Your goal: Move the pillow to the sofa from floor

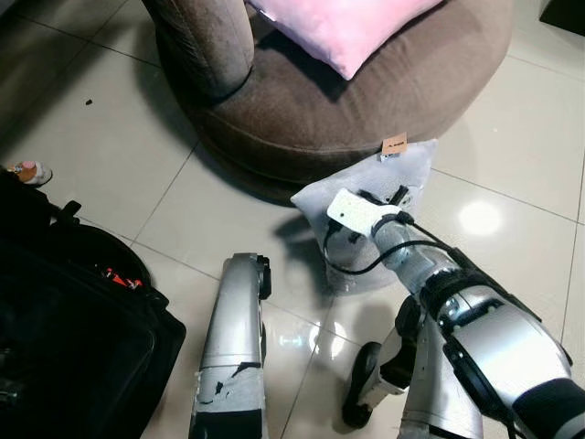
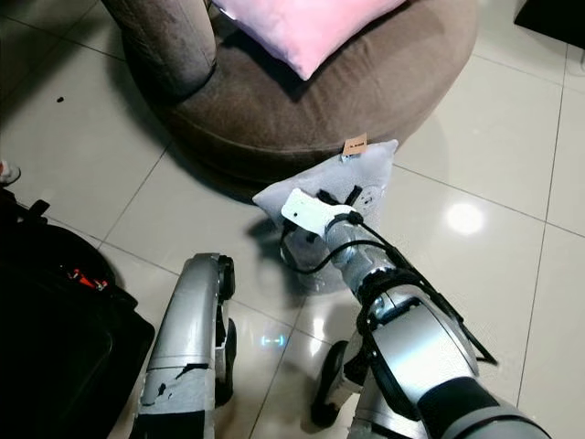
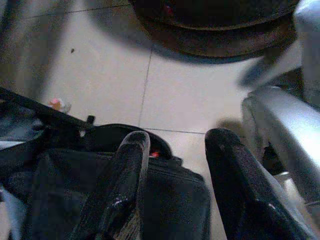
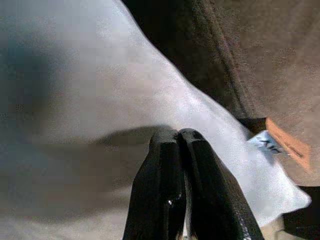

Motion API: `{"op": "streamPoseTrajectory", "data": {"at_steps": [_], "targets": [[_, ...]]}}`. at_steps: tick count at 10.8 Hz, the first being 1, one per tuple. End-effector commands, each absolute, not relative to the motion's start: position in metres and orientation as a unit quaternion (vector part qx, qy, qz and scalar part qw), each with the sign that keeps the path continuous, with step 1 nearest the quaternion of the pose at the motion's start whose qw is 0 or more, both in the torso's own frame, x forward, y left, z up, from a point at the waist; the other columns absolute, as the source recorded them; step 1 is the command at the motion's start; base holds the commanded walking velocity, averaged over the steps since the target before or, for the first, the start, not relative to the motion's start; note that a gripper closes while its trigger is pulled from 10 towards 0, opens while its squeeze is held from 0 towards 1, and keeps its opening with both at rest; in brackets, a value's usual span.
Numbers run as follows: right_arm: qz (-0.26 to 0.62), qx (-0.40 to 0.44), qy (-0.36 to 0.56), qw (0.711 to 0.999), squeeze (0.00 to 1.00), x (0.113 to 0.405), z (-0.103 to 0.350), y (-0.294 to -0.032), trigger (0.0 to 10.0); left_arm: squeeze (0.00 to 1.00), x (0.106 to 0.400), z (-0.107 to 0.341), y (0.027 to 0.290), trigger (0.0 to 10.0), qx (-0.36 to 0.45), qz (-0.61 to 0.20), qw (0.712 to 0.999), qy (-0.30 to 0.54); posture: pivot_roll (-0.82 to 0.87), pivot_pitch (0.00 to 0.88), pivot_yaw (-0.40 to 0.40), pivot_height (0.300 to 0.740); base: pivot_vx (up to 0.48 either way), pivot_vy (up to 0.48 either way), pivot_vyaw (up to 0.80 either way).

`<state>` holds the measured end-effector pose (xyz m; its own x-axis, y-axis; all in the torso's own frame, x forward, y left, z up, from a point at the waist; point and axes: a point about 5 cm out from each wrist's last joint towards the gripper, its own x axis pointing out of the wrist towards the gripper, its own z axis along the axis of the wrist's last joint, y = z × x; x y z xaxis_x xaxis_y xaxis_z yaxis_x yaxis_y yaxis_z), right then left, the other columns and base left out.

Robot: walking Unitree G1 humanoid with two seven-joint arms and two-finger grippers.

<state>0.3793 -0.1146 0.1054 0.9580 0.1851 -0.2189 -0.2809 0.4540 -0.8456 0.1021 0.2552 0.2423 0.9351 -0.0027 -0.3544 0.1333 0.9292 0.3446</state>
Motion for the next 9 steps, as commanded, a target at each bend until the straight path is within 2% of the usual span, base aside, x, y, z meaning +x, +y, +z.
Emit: {"op": "streamPoseTrajectory", "data": {"at_steps": [1, 3, 5, 6, 7, 8, 9], "targets": [[0.151, -0.493, 0.069, 0.854, 0.00, 0.369, 0.086, -0.116, 0.0, 0.00, 0.100, 0.238, 0.249, 10.0, 0.177, -0.048, 0.966, 0.185, 0.80, 0.355, 0.016, 0.509, 0.000, 0.000, 0.00], [0.155, -0.481, 0.089, 0.858, 0.00, 0.357, 0.068, -0.120, 0.0, 0.00, 0.102, 0.238, 0.247, 10.0, 0.176, -0.054, 0.966, 0.183, 0.80, 0.355, 0.022, 0.509, 0.000, 0.000, 0.00], [0.151, -0.474, 0.041, 0.867, 0.00, 0.361, 0.079, -0.116, 0.0, 0.00, 0.103, 0.239, 0.246, 10.0, 0.180, -0.051, 0.966, 0.177, 0.79, 0.351, 0.027, 0.509, 0.000, 0.000, 0.00], [0.131, -0.449, 0.023, 0.884, 0.00, 0.365, 0.088, -0.118, 10.0, 0.00, 0.104, 0.237, 0.244, 10.0, 0.178, -0.052, 0.967, 0.173, 0.78, 0.346, 0.025, 0.509, 0.000, 0.000, 0.00], [0.099, -0.368, 0.048, 0.923, 0.94, 0.369, 0.093, -0.128, 10.0, 0.00, 0.104, 0.234, 0.243, 10.0, 0.172, -0.046, 0.969, 0.171, 0.78, 0.344, 0.025, 0.509, 0.000, 0.000, 0.00], [0.087, -0.317, 0.064, 0.942, 1.00, 0.372, 0.096, -0.133, 10.0, 0.00, 0.103, 0.230, 0.243, 10.0, 0.166, -0.035, 0.970, 0.171, 0.77, 0.340, 0.023, 0.509, 0.000, 0.000, 0.00], [0.089, -0.321, 0.064, 0.941, 1.00, 0.375, 0.100, -0.133, 10.0, 0.00, 0.102, 0.229, 0.243, 10.0, 0.165, -0.033, 0.971, 0.171, 0.77, 0.335, 0.018, 0.509, 0.000, 0.000, 0.00]]}}
